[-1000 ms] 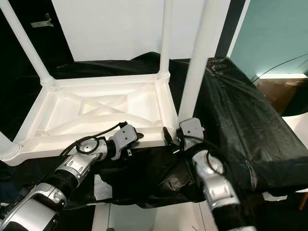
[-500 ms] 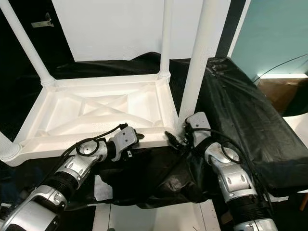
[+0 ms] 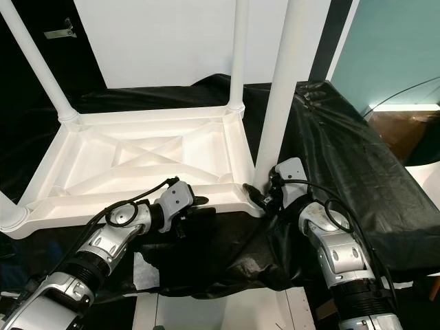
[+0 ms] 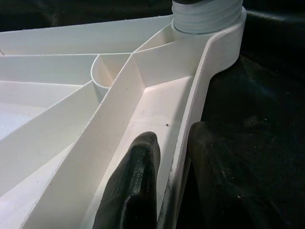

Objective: Building children table

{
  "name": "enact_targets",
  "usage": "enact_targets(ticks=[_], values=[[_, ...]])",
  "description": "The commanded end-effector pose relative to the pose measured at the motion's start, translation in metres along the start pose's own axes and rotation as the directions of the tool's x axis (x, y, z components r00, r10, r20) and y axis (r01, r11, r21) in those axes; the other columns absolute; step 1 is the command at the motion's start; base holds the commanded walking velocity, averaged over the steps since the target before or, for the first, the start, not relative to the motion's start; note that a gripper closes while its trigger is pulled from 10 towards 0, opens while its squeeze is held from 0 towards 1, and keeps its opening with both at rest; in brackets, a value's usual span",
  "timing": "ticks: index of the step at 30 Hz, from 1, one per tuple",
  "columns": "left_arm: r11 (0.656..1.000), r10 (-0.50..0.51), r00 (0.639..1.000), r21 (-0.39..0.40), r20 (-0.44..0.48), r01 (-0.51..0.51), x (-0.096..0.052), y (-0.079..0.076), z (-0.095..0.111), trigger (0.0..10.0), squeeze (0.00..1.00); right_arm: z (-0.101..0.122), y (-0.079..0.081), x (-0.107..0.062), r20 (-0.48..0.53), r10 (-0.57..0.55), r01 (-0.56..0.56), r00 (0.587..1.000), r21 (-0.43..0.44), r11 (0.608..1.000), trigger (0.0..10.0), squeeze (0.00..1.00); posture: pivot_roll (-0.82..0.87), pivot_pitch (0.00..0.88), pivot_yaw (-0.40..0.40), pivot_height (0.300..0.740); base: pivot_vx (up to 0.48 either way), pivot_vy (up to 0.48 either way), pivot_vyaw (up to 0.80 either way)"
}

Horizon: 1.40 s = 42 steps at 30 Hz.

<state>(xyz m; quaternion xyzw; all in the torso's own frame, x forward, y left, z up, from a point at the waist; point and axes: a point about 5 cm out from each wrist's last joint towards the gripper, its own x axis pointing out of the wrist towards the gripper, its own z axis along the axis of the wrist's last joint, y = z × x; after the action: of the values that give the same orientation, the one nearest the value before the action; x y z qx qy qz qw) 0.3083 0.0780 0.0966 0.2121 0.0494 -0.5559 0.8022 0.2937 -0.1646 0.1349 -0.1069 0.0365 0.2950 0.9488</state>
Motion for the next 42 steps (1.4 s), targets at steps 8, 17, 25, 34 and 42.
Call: enact_targets(ticks=[8,17,25,34,42], values=[[0.994,-0.108,0.992,-0.042,-0.062,0.105,0.003,-0.016,-0.013,10.0,0.0,-0.018,0.022,0.0,-0.041,-0.016,0.02,0.999,0.097,0.995,0.0,0.0,-0.05,0.002,-0.01,0.74,0.0,0.0,0.0],[0.993,-0.113,0.992,-0.043,-0.061,0.11,0.002,-0.017,-0.013,10.0,0.0,-0.043,0.033,-0.015,-0.061,-0.46,0.464,0.886,0.125,0.877,0.0,0.0,-0.03,0.005,-0.004,0.74,0.0,0.0,0.0],[0.992,-0.122,0.99,-0.048,-0.064,0.119,0.003,-0.019,-0.014,10.0,0.0,-0.037,0.025,-0.013,-0.038,-0.691,0.686,0.722,0.17,0.707,0.0,0.0,-0.01,0.006,-0.002,0.74,0.0,0.0,0.0],[0.992,-0.114,0.991,-0.055,-0.065,0.111,0.003,-0.019,-0.014,10.0,0.0,-0.036,0.025,-0.013,-0.039,-0.719,0.711,0.694,0.189,0.677,0.0,0.0,-0.01,0.001,-0.011,0.74,0.0,0.0,0.0],[0.992,-0.119,0.991,-0.06,-0.067,0.115,0.004,-0.022,-0.015,10.0,0.0,-0.022,0.035,-0.001,0.057,-0.49,0.476,0.87,0.158,0.865,10.0,0.4,-0.03,0.007,-0.015,0.74,0.0,0.0,0.0]])
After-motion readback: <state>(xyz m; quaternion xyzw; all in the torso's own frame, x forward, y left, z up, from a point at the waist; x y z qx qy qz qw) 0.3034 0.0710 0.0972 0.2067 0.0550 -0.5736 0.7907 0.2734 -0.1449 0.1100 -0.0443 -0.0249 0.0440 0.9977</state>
